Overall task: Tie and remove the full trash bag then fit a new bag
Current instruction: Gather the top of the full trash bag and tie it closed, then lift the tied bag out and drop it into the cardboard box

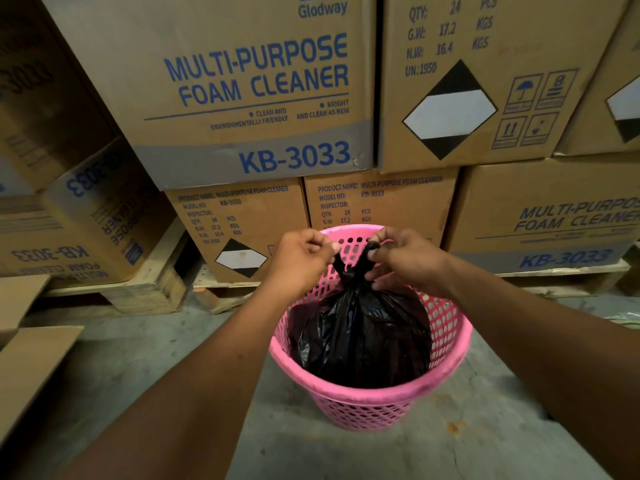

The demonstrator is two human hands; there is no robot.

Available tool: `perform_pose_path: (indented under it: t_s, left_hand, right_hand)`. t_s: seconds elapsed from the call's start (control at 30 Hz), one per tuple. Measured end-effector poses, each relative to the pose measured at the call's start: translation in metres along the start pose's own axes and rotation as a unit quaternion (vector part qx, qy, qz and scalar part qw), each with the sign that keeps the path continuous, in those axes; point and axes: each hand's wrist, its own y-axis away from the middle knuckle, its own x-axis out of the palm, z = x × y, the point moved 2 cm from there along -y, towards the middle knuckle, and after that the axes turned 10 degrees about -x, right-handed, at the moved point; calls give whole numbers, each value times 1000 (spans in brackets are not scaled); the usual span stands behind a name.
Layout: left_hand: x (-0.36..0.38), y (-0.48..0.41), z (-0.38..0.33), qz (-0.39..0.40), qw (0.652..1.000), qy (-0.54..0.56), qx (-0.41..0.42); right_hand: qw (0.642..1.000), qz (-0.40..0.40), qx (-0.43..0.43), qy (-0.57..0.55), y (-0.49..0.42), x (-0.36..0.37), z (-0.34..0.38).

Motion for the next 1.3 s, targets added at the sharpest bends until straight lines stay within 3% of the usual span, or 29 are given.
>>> perform_pose_path:
  t_s: [0.07, 0.2, 0.33, 0.53, 0.67, 0.9, 1.03, 1.17, 1.3]
  left_hand:
    - [5, 2, -12, 33, 999, 2, 23]
    - [14, 7, -21, 84, 995, -21, 45]
    - [18, 9, -20, 120, 991, -15, 51]
    - [-17, 1, -15, -6, 999, -12, 33]
    - [-53, -2, -33, -32, 997, -68, 14]
    - [-141, 43, -124, -37, 989, -103, -100]
    - [-227, 86, -187, -51, 978, -120, -161]
    - [-330, 141, -241, -59, 962, -156, -218]
    - [-421, 186, -244, -83, 944, -153, -282]
  right_hand:
    - [999, 33, -25, 23, -3, 10, -2]
    - [975, 78, -87, 191, -3, 21, -2]
    - [942, 62, -127, 306, -2, 28, -1]
    - [943, 27, -117, 309, -8, 17, 30]
    - [944, 52, -104, 310, -5, 12, 76]
    - [944, 105, -86, 302, 13, 27, 239]
    - [938, 167, -67, 295, 22, 52, 355]
    - [926, 243, -64, 280, 29, 97, 466]
    - [913, 305, -66, 262, 31, 173, 538]
